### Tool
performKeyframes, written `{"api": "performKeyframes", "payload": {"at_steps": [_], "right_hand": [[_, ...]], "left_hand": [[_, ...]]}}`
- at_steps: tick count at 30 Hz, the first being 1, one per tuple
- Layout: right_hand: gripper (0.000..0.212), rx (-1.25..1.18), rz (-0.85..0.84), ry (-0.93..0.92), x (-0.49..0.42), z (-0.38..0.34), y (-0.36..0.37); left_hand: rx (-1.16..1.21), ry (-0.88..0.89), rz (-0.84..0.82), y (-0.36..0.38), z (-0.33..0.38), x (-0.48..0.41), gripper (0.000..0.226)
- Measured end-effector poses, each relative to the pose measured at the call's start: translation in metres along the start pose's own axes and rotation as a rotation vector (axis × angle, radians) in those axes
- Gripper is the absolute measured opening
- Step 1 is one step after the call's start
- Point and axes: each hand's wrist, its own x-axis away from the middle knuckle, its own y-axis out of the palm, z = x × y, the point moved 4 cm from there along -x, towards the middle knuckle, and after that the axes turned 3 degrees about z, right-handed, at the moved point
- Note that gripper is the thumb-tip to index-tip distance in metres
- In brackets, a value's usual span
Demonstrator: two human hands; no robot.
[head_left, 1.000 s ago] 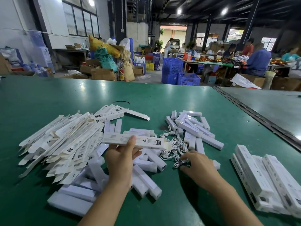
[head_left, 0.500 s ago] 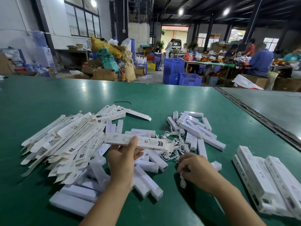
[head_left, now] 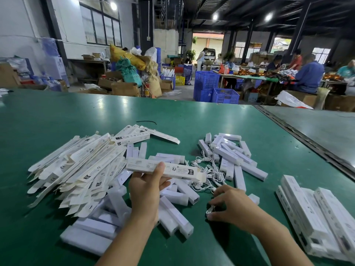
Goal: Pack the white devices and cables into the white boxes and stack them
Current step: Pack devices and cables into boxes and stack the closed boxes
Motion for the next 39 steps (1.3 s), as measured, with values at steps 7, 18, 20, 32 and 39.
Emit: {"api": "performKeyframes", "payload": {"at_steps": [7, 18, 20, 32, 39], "right_hand": [[0.064, 0.022, 0.024, 0.054, -0.002, -0.001, 0.001], [0.082, -0.051, 0.057, 0.026, 0.000, 0.001, -0.005], [0.081, -0.099, 0.076, 0.028, 0.000, 0.000, -0.006], [0.044, -0.917, 0.525, 0.142, 0.007, -0.009, -0.024], [0.031, -1.262, 0.672, 0.140, 0.007, -0.006, -0.028]], "left_hand": [[-0.002, -0.001, 0.000, -0.001, -0.002, -0.002, 0.015], [0.004, -0.013, 0.013, -0.002, -0.004, -0.005, 0.012], [0.002, -0.013, 0.013, -0.002, -0.004, -0.005, 0.012], [0.033, -0.030, 0.024, -0.002, -0.003, -0.005, 0.013], [0.061, -0.048, 0.030, -0.002, -0.001, -0.005, 0.014]]}}
